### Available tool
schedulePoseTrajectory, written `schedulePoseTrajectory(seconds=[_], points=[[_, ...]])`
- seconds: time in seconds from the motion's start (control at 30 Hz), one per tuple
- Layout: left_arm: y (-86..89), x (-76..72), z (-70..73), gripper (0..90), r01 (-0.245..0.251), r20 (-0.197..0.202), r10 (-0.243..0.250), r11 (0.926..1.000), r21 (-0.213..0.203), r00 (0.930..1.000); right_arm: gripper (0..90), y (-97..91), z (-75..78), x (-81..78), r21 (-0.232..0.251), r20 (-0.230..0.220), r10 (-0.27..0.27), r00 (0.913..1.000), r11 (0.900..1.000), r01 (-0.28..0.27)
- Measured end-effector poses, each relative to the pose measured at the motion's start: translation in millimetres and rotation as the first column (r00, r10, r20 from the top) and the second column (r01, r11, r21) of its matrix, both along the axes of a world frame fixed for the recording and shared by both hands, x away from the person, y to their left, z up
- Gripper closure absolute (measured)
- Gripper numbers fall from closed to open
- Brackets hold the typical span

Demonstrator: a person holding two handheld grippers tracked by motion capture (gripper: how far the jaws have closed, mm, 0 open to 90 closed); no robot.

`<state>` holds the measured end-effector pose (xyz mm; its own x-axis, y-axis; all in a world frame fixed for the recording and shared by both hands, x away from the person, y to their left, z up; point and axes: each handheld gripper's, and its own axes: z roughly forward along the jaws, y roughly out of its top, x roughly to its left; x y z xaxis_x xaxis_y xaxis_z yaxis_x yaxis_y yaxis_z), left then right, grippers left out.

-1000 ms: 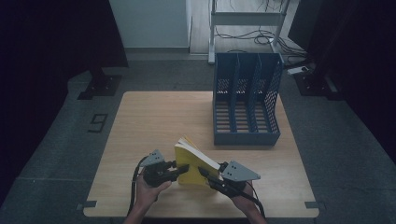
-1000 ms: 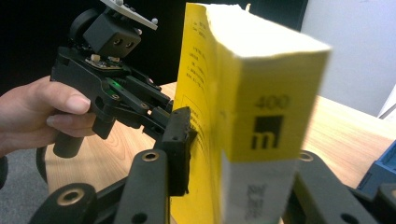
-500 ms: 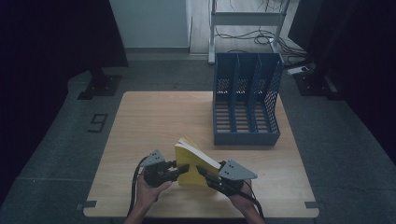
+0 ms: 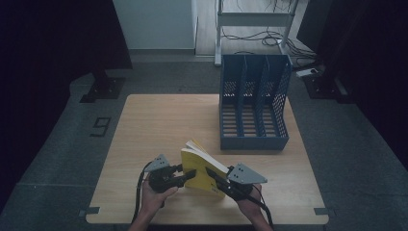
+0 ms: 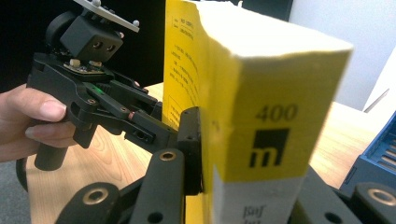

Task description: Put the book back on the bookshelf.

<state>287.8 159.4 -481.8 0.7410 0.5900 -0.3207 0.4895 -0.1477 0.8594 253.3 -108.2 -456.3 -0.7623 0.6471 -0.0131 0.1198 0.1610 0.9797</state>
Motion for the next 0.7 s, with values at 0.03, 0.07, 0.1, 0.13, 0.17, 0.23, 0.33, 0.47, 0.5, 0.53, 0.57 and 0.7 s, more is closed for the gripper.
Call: schedulePoseTrajectory(seconds=[0.03,0.07,0.1,0.13,0.17,0.23,0.33,0.47,0.5,0.53,0.57,0.7], points=[[0.1,0.1,-0.1,50.8,-0.001,0.002,0.001,1.0000,0.000,1.0000,74.2,0.2,0.0,-0.3,-0.002,0.003,-0.001,1.0000,1.0000,0.001],[0.2,0.2,-0.1,50.2,-0.002,0.003,0.002,1.0000,0.000,1.0000,74.2,0.3,0.0,-0.5,-0.003,0.004,-0.002,1.0000,1.0000,0.002],[0.5,0.4,-0.2,49.5,-0.006,0.004,0.006,1.0000,0.000,1.0000,74.2,0.3,0.1,-0.6,-0.003,0.004,-0.004,1.0000,1.0000,0.004],[0.5,0.4,-0.2,48.8,-0.006,0.004,0.006,1.0000,0.000,1.0000,74.2,0.3,0.1,-0.6,-0.003,0.004,-0.004,1.0000,1.0000,0.004],[1.5,1.1,-0.1,47.8,-0.010,0.000,0.010,0.9999,-0.004,1.0000,74.3,0.1,0.2,-0.7,0.000,0.002,-0.007,1.0000,1.0000,0.007],[2.8,1.7,0.1,45.5,-0.018,-0.001,0.018,0.9998,-0.005,0.9998,74.4,-1.0,-0.1,-0.3,0.015,-0.009,-0.009,0.9999,0.9998,0.010],[5.4,2.5,-0.6,44.4,-0.035,-0.002,0.035,0.9992,-0.018,0.9994,74.5,-4.1,-0.2,1.1,0.037,-0.023,-0.017,0.9996,0.9992,0.018],[6.3,2.8,-0.6,43.1,-0.044,0.001,0.044,0.9989,-0.015,0.9990,74.6,-8.4,1.4,0.9,0.043,-0.023,-0.047,0.9986,0.9979,0.048],[6.6,2.9,-0.6,42.9,-0.045,0.002,0.045,0.9989,-0.014,0.9990,74.6,-9.6,2.1,0.7,0.046,-0.021,-0.053,0.9984,0.9975,0.053],[6.8,2.9,-0.6,42.7,-0.045,0.003,0.045,0.9989,-0.013,0.9990,74.6,-10.9,3.0,0.5,0.049,-0.020,-0.057,0.9981,0.9971,0.058],[7.0,3.1,-0.7,42.5,-0.045,0.003,0.045,0.9989,-0.013,0.9990,74.5,-12.0,3.7,0.2,0.051,-0.019,-0.060,0.9980,0.9969,0.061],[7.7,3.5,-1.2,42.5,-0.045,0.001,0.045,0.9990,-0.007,0.9990,74.5,-14.5,7.0,-1.6,0.053,-0.005,-0.068,0.9977,0.9962,0.068]])
